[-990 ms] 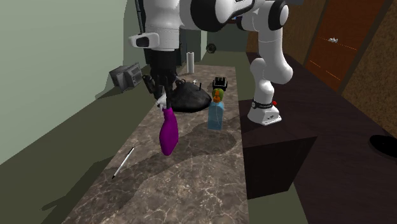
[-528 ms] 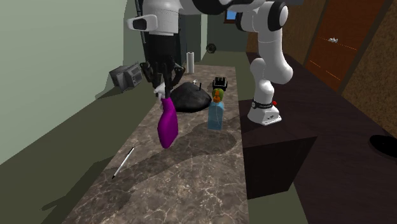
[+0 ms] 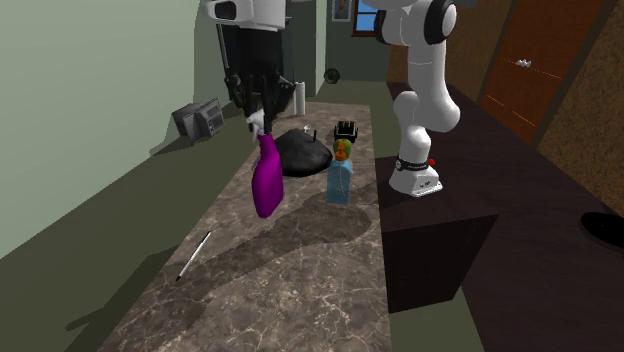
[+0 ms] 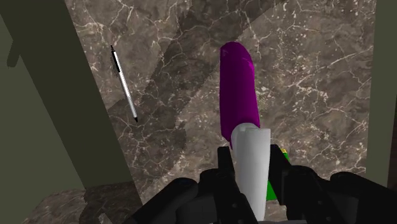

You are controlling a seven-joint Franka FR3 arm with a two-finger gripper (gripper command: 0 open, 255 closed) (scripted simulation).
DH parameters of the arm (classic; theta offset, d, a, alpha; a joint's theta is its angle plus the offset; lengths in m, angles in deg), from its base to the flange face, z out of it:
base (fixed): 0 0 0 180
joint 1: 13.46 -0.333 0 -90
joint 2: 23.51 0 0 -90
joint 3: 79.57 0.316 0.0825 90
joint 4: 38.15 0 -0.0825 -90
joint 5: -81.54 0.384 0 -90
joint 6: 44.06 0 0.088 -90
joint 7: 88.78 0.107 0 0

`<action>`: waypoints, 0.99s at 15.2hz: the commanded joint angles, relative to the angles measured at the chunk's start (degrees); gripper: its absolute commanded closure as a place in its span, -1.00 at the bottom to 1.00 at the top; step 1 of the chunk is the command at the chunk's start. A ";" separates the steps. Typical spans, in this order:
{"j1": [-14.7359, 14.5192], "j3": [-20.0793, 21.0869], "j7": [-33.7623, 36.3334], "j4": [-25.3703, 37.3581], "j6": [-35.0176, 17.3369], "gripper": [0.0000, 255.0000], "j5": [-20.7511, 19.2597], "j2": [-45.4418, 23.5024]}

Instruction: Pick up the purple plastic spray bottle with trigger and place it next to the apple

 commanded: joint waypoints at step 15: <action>8.18 -7.03 -14.67 -29.15 2.58 1.00 6.56 31.19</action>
